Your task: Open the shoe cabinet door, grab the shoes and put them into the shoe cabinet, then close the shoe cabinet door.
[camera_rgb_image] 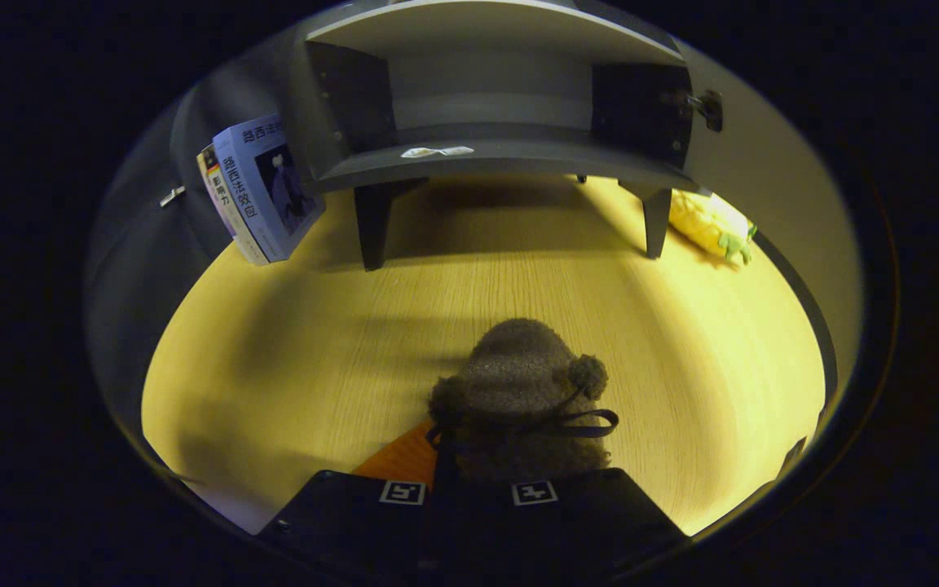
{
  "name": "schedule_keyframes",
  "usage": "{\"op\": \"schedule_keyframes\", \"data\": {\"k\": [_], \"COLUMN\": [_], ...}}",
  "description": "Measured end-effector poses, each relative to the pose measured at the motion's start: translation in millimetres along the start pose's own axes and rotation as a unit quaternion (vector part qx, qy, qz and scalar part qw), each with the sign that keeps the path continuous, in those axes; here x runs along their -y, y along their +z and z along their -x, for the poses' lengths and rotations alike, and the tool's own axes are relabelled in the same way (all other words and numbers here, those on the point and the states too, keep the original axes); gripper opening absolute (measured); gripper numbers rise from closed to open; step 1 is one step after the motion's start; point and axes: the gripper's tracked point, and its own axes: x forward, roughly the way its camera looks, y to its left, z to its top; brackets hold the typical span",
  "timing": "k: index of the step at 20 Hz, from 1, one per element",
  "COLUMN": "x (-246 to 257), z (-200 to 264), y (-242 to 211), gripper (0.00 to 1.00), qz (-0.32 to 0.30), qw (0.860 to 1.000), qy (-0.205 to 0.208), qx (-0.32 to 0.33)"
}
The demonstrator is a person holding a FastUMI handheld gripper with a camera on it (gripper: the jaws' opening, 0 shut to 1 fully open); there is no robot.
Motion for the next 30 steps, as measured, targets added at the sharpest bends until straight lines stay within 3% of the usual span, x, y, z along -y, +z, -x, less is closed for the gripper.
{"op": "schedule_keyframes", "data": {"k": [4,7,12,20,30], "x": [-4,-1,6,7,4], "z": [6,-6,12,98,192], "y": [-3,7,10,88,210], "gripper": [0.19,0.14,0.05,0.05,0.05], "qz": [0.034,0.015,0.007,0.001,-0.009], "qw": [0.998,0.999,0.999,0.997,0.987], "qy": [0.009,0.015,0.010,0.021,0.019], "qx": [0.052,0.045,0.034,0.069,0.161]}}
